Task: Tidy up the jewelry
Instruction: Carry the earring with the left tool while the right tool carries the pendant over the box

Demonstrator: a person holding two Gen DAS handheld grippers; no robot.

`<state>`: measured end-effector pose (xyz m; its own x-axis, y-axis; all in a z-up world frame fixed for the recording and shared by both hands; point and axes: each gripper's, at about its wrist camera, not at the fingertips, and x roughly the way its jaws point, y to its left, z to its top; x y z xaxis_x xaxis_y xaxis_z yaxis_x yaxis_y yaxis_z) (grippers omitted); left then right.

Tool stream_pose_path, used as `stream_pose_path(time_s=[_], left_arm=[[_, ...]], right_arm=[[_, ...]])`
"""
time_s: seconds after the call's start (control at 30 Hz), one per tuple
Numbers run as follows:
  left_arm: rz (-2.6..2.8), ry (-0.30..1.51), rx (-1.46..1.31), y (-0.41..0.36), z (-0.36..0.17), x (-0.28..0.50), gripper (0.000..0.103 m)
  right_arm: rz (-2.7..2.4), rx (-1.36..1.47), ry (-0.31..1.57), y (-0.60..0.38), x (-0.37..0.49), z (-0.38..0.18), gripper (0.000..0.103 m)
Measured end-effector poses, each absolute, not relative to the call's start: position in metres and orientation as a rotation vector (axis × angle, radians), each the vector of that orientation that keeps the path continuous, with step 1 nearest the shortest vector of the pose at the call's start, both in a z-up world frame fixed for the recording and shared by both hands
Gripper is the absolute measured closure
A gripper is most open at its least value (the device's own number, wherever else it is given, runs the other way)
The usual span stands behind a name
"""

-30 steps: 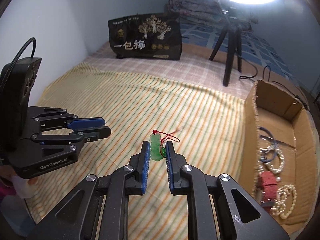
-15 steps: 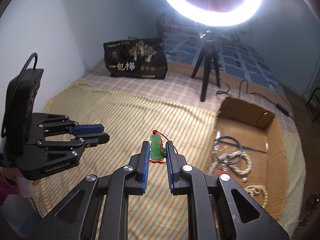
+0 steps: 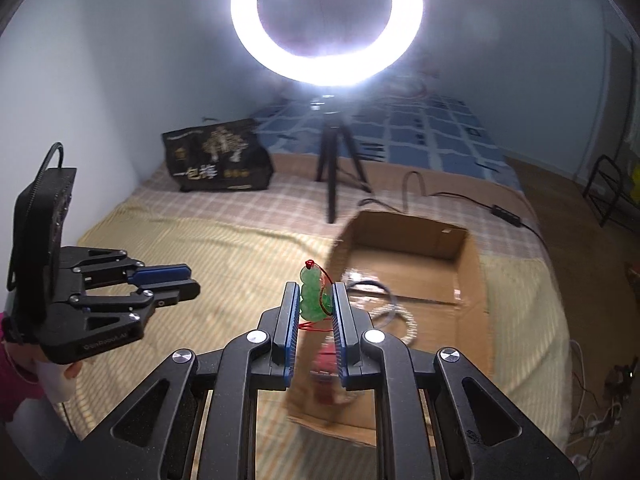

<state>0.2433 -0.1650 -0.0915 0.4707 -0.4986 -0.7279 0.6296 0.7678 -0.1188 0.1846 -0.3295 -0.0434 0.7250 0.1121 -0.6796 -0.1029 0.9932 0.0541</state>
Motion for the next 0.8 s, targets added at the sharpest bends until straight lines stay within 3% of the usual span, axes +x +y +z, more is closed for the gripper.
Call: stream_pose_path(time_s=[0.8], left_arm=[[-0.780,0.843,0.190,-0.274,-0.092,0.267,0.087]], right_arm=[[0.007,0.052,0.791,-0.395,0.171,-0.067,0.089]])
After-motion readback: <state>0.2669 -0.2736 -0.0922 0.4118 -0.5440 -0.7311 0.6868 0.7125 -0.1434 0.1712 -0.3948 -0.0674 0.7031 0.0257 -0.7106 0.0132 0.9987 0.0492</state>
